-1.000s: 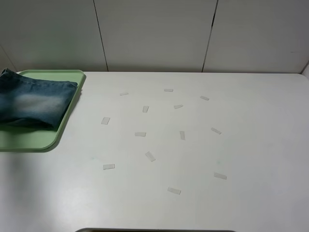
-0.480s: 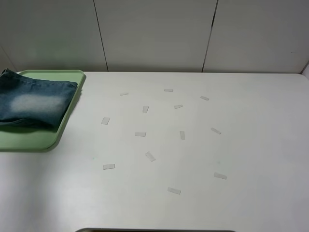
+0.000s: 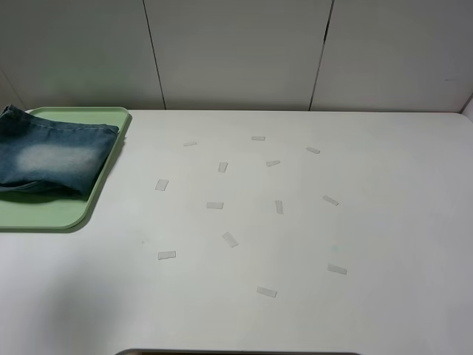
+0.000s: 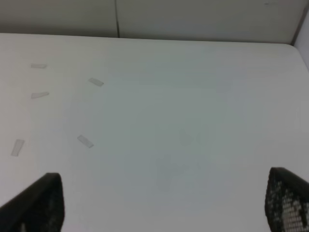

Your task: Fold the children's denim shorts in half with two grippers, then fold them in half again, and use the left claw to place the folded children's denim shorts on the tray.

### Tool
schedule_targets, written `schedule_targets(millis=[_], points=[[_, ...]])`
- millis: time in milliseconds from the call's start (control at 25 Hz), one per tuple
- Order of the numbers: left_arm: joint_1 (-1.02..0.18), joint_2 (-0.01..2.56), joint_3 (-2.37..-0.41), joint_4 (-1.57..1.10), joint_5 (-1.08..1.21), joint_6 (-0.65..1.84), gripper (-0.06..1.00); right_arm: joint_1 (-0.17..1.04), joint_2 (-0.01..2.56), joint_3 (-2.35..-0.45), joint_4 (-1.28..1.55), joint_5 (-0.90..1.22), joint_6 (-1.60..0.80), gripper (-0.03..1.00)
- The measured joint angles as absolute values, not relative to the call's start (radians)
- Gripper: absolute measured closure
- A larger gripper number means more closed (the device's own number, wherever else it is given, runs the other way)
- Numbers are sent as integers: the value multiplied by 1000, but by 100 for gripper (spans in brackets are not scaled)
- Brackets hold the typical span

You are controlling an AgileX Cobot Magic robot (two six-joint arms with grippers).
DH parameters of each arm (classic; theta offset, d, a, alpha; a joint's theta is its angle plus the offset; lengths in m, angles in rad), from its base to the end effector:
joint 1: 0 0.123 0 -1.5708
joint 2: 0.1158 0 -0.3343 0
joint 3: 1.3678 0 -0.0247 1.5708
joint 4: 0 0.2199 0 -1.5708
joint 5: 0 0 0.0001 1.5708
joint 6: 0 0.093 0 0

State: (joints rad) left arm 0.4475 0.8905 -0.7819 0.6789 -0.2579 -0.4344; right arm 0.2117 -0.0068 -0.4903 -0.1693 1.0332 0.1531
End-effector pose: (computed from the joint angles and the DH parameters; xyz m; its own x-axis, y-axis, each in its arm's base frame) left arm 0.1253 0.0437 0.4419 0.0937 0.2926 -0.9516 -0.3144 0.9156 0.2505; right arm -0.0748 -0.0299 0.2618 -0.4230 -0.0244 -0.9058 -0.0523 0.9986 -0.0024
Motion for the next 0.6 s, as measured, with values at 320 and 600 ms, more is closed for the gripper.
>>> schedule_targets(millis=[320, 600], points=[[242, 704, -762, 634, -16, -339, 22, 212, -7, -490, -169, 1033, 153, 34], [123, 591, -762, 256, 258, 82, 21, 212, -7, -490, -169, 1033, 153, 34]])
